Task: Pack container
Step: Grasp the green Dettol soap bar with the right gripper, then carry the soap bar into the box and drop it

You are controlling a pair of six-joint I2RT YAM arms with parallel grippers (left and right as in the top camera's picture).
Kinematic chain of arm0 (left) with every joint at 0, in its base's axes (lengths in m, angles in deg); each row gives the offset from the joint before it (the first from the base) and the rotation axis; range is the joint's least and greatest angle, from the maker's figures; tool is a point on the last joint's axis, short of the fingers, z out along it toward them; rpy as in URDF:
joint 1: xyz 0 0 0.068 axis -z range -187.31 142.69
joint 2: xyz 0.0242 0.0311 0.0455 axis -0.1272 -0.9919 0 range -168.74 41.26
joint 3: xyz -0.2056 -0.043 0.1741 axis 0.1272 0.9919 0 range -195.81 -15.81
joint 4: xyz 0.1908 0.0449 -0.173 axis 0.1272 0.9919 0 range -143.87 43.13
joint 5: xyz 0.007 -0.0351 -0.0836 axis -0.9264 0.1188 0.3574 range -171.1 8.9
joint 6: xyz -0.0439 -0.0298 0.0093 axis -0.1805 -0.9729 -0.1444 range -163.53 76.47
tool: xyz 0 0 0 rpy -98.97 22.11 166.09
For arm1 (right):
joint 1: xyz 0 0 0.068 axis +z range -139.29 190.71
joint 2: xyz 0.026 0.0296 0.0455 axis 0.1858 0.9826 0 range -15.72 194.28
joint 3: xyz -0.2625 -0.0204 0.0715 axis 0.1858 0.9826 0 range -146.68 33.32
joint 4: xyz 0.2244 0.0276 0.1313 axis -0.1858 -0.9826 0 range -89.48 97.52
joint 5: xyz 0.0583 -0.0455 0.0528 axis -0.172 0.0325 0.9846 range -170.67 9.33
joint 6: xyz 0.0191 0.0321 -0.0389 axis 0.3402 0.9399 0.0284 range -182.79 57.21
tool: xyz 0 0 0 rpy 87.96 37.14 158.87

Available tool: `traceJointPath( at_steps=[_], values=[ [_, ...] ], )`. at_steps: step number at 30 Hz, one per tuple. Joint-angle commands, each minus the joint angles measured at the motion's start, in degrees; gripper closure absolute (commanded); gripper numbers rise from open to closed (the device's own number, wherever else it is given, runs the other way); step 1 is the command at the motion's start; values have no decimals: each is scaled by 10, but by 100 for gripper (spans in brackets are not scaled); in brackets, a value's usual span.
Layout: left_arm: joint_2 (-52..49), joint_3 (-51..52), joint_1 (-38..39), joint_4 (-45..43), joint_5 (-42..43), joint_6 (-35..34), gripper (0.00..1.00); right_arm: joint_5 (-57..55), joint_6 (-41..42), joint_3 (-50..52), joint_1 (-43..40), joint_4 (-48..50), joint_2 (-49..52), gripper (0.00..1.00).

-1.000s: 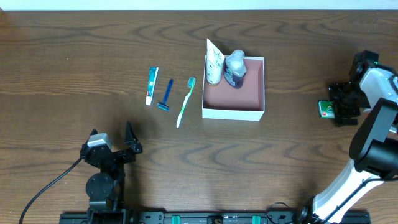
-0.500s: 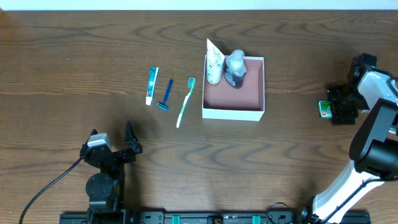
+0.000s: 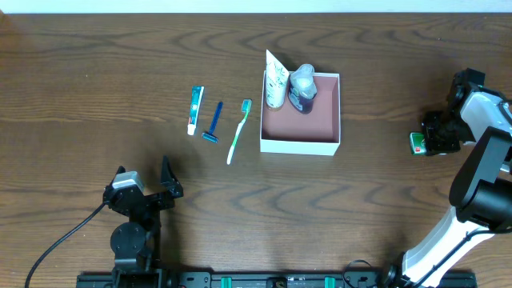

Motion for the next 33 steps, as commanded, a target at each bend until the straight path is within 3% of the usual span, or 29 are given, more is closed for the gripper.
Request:
traceJointPath(
  at_steps=[1, 17, 27, 33],
  values=[
    [3, 13, -3, 19, -5, -3, 2, 8, -3, 9, -5, -9, -4, 59],
    [3, 13, -3, 19, -5, -3, 2, 173, -127, -96, 34, -74, -117, 60],
    [3, 13, -3, 19, -5, -3, 2, 184, -173, -112, 183, -48, -212, 53],
    [3, 13, -3, 19, -5, -3, 2, 80, -172, -111, 290, -50, -206, 51]
  ],
)
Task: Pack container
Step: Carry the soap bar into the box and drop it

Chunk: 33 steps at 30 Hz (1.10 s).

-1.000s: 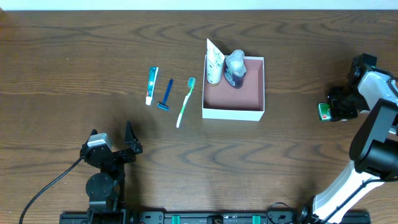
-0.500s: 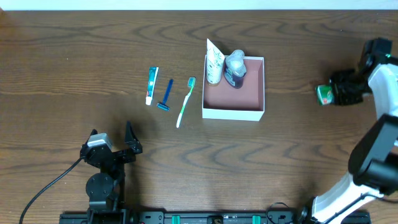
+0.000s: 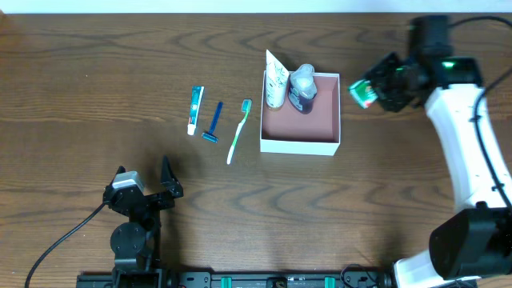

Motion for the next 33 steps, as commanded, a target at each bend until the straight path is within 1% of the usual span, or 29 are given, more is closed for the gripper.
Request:
traceJointPath(
  at_steps=[1, 6, 13, 19, 25, 33],
  values=[
    [3, 13, -3, 19, -5, -3, 2, -73, -14, -10, 48, -1, -1, 50],
    [3, 13, -3, 19, -5, -3, 2, -114, -14, -10, 113, -2, 5, 48],
    [3, 13, -3, 19, -5, -3, 2, -180, -14, -10, 171, 4, 34, 46],
    [3, 13, -3, 19, -5, -3, 2, -179, -64, -10, 187, 27, 76, 46],
    [3, 13, -3, 19, -5, -3, 2, -185, -89, -10, 186, 28, 105, 45],
    [3, 13, -3, 19, -5, -3, 2, -186, -109, -9, 186, 27, 117, 41]
  ],
)
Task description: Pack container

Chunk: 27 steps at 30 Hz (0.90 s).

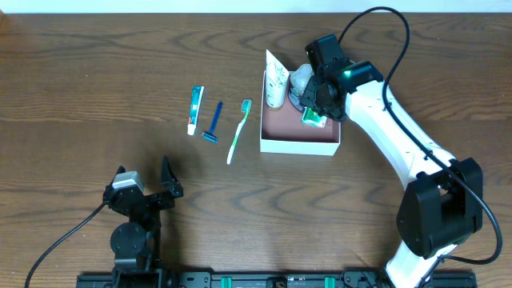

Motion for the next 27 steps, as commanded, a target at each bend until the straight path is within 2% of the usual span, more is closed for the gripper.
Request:
traceJointPath(
  at_steps=[1, 4, 12, 19, 22, 25, 27],
  values=[
    [3, 13, -3, 19, -5, -3, 2, -13, -22, -9, 5, 0, 13, 41],
    [3, 13, -3, 19, -5, -3, 2, -15, -21, -7, 5, 1, 13, 40],
    [3, 13, -3, 19, -5, -3, 2, -49, -21, -8, -2, -2, 13, 29],
    [3, 13, -3, 19, -5, -3, 2, -49, -21, -21, -32, -37, -27, 27],
    [3, 13, -3, 19, -5, -3, 2, -49, -21, -31, -56, -61, -68, 19],
    [3, 13, -3, 19, -5, -3, 2, -49, -21, -32, -87, -71, -113, 1],
    [3, 13, -3, 19, -5, -3, 2, -49, -21, -32, -116, -78, -142, 1]
  ],
)
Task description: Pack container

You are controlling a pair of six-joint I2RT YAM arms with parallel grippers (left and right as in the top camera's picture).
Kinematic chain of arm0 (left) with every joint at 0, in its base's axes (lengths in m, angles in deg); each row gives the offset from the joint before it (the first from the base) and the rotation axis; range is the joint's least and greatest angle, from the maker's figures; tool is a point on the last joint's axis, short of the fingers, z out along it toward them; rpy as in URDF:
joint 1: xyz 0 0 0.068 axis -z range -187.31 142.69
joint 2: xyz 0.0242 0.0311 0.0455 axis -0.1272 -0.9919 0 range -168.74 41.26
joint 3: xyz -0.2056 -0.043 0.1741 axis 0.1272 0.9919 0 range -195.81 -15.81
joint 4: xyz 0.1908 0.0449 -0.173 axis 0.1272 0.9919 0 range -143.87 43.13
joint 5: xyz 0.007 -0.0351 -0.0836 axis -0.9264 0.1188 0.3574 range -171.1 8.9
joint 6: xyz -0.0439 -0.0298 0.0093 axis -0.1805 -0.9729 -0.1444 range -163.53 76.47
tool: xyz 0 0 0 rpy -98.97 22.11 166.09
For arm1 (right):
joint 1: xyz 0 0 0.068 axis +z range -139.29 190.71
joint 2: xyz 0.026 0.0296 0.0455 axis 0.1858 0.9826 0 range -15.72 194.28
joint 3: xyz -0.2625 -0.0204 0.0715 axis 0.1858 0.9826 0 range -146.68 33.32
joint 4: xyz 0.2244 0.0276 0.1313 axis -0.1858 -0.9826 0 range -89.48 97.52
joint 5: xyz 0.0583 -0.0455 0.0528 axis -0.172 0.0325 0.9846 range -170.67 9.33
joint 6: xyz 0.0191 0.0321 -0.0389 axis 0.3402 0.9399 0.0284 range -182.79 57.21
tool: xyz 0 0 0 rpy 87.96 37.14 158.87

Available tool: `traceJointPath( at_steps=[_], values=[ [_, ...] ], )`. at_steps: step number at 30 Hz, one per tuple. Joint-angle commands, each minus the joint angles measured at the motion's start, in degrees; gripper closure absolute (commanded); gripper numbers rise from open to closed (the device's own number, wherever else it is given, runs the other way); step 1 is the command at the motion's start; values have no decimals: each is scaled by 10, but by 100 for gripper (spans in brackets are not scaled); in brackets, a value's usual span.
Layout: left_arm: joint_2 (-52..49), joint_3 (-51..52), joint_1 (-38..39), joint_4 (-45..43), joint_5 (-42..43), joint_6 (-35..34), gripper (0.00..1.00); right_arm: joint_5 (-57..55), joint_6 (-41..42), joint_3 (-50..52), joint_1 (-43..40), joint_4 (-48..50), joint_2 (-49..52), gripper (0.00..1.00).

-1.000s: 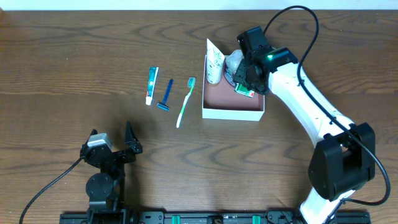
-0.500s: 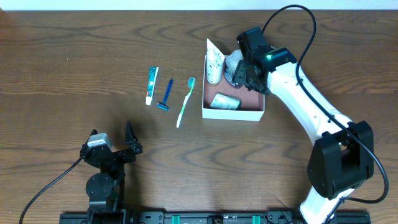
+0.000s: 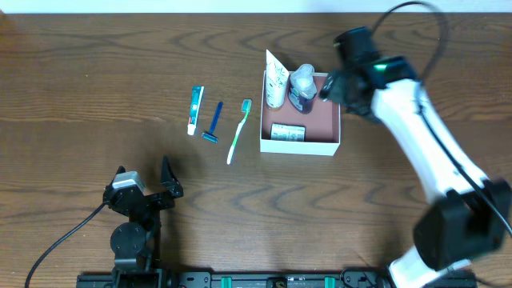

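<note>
The white box (image 3: 300,146) with a maroon floor stands at centre. Inside it a white tube (image 3: 276,80) and a blue-grey bottle (image 3: 302,88) stand at the far end. A small pale pack (image 3: 287,133) lies flat near the front wall. My right gripper (image 3: 330,86), blurred by motion, hovers over the box's far right corner with nothing in it. Left of the box lie a small toothpaste tube (image 3: 195,110), a blue razor (image 3: 214,122) and a green toothbrush (image 3: 238,130). My left gripper (image 3: 144,178) rests open near the front left.
The right arm (image 3: 424,128) reaches in from the right side across the table. The left arm's base and its cable (image 3: 60,240) sit at the front left. A rail runs along the front edge.
My right gripper was low inside the box with the green-labelled pack in it. Now the pack lies on the box floor and the gripper has moved to the far right corner, empty.
My right gripper was shut on a small green-labelled pack at the table's right edge. It then held the pack in the air right of the box, then inside the box. The pack now lies in the box, released. The left arm never moved.
</note>
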Motion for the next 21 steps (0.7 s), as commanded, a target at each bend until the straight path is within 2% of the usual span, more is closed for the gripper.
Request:
traceJointPath(
  at_steps=[1, 4, 8, 11, 21],
  values=[
    [3, 13, -3, 19, -5, -3, 2, -15, 0, -21, -53, -11, -73, 1],
    [3, 13, -3, 19, -5, -3, 2, -15, 11, -21, -111, -33, -100, 1],
    [3, 13, -3, 19, -5, -3, 2, -15, 77, -20, -200, -84, -105, 1],
    [3, 13, -3, 19, -5, -3, 2, -16, 82, -10, -252, -98, -98, 1],
    [3, 13, -3, 19, -5, -3, 2, -17, 83, 32, -351, -98, -88, 1]
  ],
)
